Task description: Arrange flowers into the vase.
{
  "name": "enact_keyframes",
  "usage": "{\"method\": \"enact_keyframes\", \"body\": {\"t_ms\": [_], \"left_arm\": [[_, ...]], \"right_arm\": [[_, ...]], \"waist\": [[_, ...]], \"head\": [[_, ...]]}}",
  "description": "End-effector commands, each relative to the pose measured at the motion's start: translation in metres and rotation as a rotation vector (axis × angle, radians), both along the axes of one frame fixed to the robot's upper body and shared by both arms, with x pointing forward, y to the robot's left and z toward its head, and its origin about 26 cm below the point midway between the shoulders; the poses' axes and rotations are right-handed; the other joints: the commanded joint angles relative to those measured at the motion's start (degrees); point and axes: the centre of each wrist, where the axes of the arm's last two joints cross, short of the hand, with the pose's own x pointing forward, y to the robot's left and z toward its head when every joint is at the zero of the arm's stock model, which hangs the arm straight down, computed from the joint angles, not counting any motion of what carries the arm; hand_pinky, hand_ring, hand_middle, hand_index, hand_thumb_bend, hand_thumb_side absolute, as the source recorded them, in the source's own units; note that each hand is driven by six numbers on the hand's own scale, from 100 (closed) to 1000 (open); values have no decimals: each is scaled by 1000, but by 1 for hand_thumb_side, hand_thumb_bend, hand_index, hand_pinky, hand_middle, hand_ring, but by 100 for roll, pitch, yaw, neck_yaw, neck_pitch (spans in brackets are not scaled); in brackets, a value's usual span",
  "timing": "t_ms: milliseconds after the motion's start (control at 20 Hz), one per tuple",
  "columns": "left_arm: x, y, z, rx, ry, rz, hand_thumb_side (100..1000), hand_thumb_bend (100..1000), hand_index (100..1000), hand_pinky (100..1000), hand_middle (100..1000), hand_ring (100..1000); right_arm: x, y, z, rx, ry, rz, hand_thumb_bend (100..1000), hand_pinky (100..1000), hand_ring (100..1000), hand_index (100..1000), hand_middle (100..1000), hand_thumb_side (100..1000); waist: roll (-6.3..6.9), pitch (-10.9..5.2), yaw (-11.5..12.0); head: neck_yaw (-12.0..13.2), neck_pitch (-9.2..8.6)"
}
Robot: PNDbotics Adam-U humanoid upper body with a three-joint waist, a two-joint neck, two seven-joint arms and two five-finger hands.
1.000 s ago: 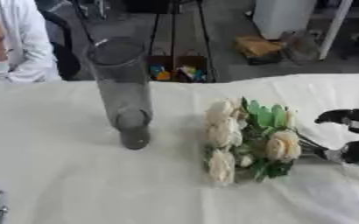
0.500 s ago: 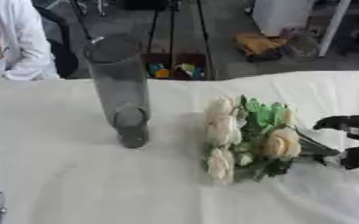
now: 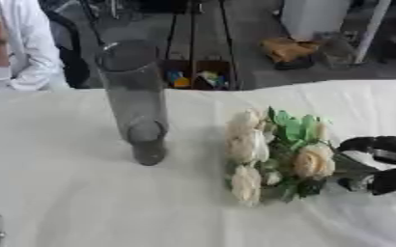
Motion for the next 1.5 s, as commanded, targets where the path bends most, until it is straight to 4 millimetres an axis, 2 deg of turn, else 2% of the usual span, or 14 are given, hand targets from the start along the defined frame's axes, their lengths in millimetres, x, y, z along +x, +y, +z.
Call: {"method": "enact_keyframes", "body": {"t_ms": [50,350,400,450,500,1100,1350,1500], "left_arm": [[-3,1,8,7,-33,-2,1000,100,946,775,887,861],[-3,0,8,6,-35,-2,1000,100,947,777,888,858],[-3,0,8,7,-35,-2,1000,100,947,777,888,857],[-3,0,8,7,-35,-3,1000,100,947,778,888,857],[-3,0,8,7,-35,-2,1000,100,948,778,888,856],[-3,0,8,6,-33,-2,1000,100,948,779,888,853],[-3,0,8,8,-31,-3,1000,100,949,779,889,853],[-3,0,8,9,-30,-4,1000,100,948,779,889,854]], "right_arm": [[-2,2,13,-39,-29,12,384,1000,1000,1000,1000,669],[-1,4,11,-99,-20,-8,337,1000,1000,1000,1000,672],[-1,4,12,-108,-22,-9,341,1000,985,998,877,673],[-1,5,13,-114,-26,-10,345,1000,955,997,865,671],[-2,5,13,-118,-29,-11,363,1000,915,997,874,664],[-1,5,13,-103,-29,-2,373,1000,910,1000,919,653],[-1,10,14,-92,-40,28,358,1000,884,1000,895,660],[-1,13,17,-92,-55,40,348,1000,836,992,851,662]], "waist": [[-22,-97,11],[-22,-87,25],[-22,-85,20],[-21,-84,13],[-20,-84,8],[-3,-75,-14],[4,-74,-22],[1,-73,-27]], "head": [[-12,-64],[-15,-88],[-15,-90],[-13,-92],[-14,-98],[-37,-142],[-44,-153],[-46,-159]]}}
